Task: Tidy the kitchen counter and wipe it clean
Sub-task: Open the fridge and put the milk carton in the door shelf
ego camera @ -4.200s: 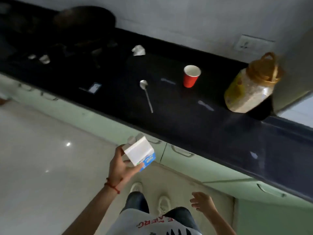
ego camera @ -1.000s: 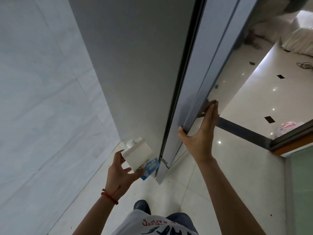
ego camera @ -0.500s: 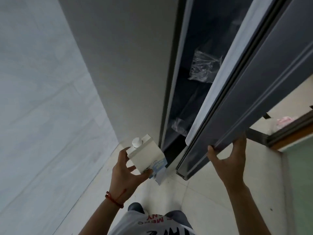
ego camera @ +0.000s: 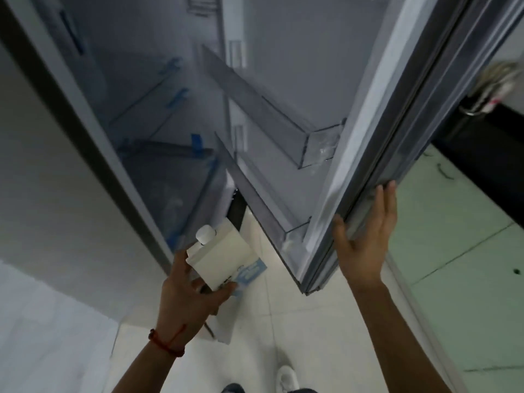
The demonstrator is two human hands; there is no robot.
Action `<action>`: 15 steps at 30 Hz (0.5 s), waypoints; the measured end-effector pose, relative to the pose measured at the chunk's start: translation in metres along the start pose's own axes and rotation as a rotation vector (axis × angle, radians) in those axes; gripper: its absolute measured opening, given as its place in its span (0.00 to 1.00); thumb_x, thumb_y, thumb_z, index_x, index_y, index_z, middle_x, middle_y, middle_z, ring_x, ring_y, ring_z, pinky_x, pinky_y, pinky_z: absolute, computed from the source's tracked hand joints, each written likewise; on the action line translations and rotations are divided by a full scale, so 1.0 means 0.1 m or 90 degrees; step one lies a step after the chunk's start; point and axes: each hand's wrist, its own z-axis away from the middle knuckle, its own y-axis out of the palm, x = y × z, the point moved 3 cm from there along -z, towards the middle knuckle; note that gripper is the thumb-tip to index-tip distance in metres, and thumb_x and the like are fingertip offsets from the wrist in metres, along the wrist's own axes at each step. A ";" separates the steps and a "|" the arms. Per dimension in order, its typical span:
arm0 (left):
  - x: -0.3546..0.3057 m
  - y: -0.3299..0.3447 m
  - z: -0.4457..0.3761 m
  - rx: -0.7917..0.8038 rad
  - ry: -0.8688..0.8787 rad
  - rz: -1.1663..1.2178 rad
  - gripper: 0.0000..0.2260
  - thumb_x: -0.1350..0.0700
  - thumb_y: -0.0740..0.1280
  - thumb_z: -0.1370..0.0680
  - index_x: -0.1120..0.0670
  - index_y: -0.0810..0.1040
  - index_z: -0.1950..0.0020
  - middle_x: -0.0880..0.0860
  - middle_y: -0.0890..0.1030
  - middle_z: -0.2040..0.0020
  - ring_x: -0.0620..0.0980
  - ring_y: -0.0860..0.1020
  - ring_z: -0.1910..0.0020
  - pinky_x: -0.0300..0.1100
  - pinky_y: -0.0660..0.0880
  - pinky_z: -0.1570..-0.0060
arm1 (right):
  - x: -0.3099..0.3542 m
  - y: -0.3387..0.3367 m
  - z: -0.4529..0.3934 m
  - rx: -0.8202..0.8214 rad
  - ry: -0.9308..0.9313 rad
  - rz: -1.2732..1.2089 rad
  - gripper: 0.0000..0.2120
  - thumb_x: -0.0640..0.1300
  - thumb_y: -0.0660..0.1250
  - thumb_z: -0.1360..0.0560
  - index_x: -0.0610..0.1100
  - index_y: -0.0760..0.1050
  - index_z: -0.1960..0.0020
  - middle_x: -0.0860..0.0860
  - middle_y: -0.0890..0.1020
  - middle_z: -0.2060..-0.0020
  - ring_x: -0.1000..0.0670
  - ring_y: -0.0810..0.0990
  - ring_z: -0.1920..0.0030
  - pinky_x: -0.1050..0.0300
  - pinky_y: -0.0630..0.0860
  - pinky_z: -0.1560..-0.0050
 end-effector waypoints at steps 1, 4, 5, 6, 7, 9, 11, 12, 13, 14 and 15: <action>-0.03 0.05 -0.09 0.010 0.021 -0.009 0.30 0.62 0.77 0.38 0.48 0.65 0.43 0.53 0.74 0.44 0.53 0.75 0.43 0.53 0.77 0.46 | -0.06 0.00 -0.09 -0.009 0.012 0.012 0.34 0.43 0.64 0.26 0.34 0.52 0.28 0.39 0.53 0.27 0.53 0.49 0.25 0.68 0.50 0.27; -0.18 0.21 -0.35 0.034 0.102 -0.047 0.37 0.35 0.75 0.45 0.50 0.67 0.43 0.47 0.73 0.47 0.44 0.74 0.48 0.32 0.78 0.54 | -0.26 -0.02 -0.33 -0.019 0.058 0.011 0.37 0.45 0.64 0.27 0.33 0.48 0.27 0.41 0.51 0.27 0.65 0.45 0.27 0.79 0.47 0.33; -0.23 0.29 -0.43 0.036 0.116 -0.033 0.40 0.31 0.71 0.50 0.48 0.68 0.44 0.44 0.74 0.49 0.40 0.75 0.51 0.24 0.75 0.61 | -0.34 -0.04 -0.41 -0.020 0.078 0.001 0.38 0.47 0.63 0.27 0.35 0.47 0.26 0.42 0.51 0.26 0.63 0.47 0.27 0.79 0.47 0.33; -0.29 0.38 -0.52 0.039 0.111 0.001 0.37 0.33 0.70 0.51 0.43 0.68 0.46 0.39 0.74 0.51 0.37 0.75 0.53 0.20 0.73 0.65 | -0.44 -0.04 -0.51 -0.021 0.097 -0.009 0.39 0.49 0.62 0.27 0.37 0.46 0.26 0.42 0.51 0.25 0.60 0.48 0.27 0.79 0.46 0.33; -0.35 0.47 -0.61 0.040 0.115 0.027 0.33 0.37 0.70 0.50 0.39 0.67 0.47 0.36 0.75 0.52 0.35 0.76 0.53 0.19 0.72 0.66 | -0.55 -0.05 -0.60 -0.025 0.116 -0.015 0.39 0.50 0.62 0.27 0.39 0.45 0.25 0.43 0.50 0.24 0.57 0.49 0.26 0.77 0.46 0.32; -0.46 0.68 -0.80 0.058 0.147 0.063 0.35 0.41 0.72 0.48 0.43 0.69 0.42 0.37 0.76 0.50 0.33 0.77 0.50 0.20 0.73 0.62 | -0.77 -0.06 -0.80 -0.034 0.152 -0.025 0.40 0.50 0.63 0.28 0.42 0.44 0.25 0.46 0.51 0.24 0.53 0.51 0.25 0.72 0.47 0.29; -0.54 0.91 -1.01 0.062 0.195 0.077 0.41 0.40 0.75 0.49 0.55 0.70 0.40 0.39 0.77 0.49 0.31 0.77 0.49 0.22 0.75 0.59 | -0.97 -0.06 -0.99 -0.046 0.175 -0.036 0.40 0.51 0.63 0.29 0.44 0.45 0.25 0.48 0.53 0.24 0.51 0.54 0.25 0.63 0.51 0.28; -0.60 1.02 -1.10 0.057 0.204 0.096 0.40 0.41 0.75 0.49 0.53 0.70 0.41 0.38 0.77 0.50 0.31 0.77 0.49 0.24 0.76 0.58 | -1.06 -0.06 -1.09 -0.054 0.177 -0.045 0.39 0.50 0.63 0.28 0.44 0.47 0.25 0.48 0.55 0.24 0.51 0.56 0.25 0.59 0.54 0.27; -0.65 1.14 -1.20 0.049 0.204 0.119 0.37 0.43 0.76 0.49 0.49 0.70 0.43 0.35 0.78 0.51 0.31 0.77 0.50 0.25 0.76 0.58 | -1.15 -0.06 -1.19 -0.060 0.174 -0.060 0.39 0.49 0.64 0.28 0.44 0.48 0.25 0.48 0.56 0.25 0.50 0.57 0.26 0.58 0.56 0.27; -0.71 1.26 -1.29 0.041 0.212 0.139 0.33 0.46 0.76 0.49 0.44 0.70 0.46 0.31 0.78 0.52 0.30 0.77 0.51 0.24 0.76 0.58 | -1.24 -0.05 -1.29 -0.062 0.173 -0.078 0.38 0.47 0.65 0.28 0.44 0.49 0.25 0.49 0.58 0.25 0.50 0.59 0.26 0.58 0.57 0.27; -0.77 1.37 -1.37 0.036 0.223 0.149 0.31 0.48 0.75 0.48 0.41 0.69 0.47 0.28 0.77 0.52 0.29 0.77 0.51 0.23 0.75 0.58 | -1.32 -0.04 -1.39 -0.060 0.175 -0.094 0.38 0.46 0.66 0.28 0.44 0.49 0.25 0.49 0.59 0.26 0.51 0.60 0.27 0.59 0.58 0.28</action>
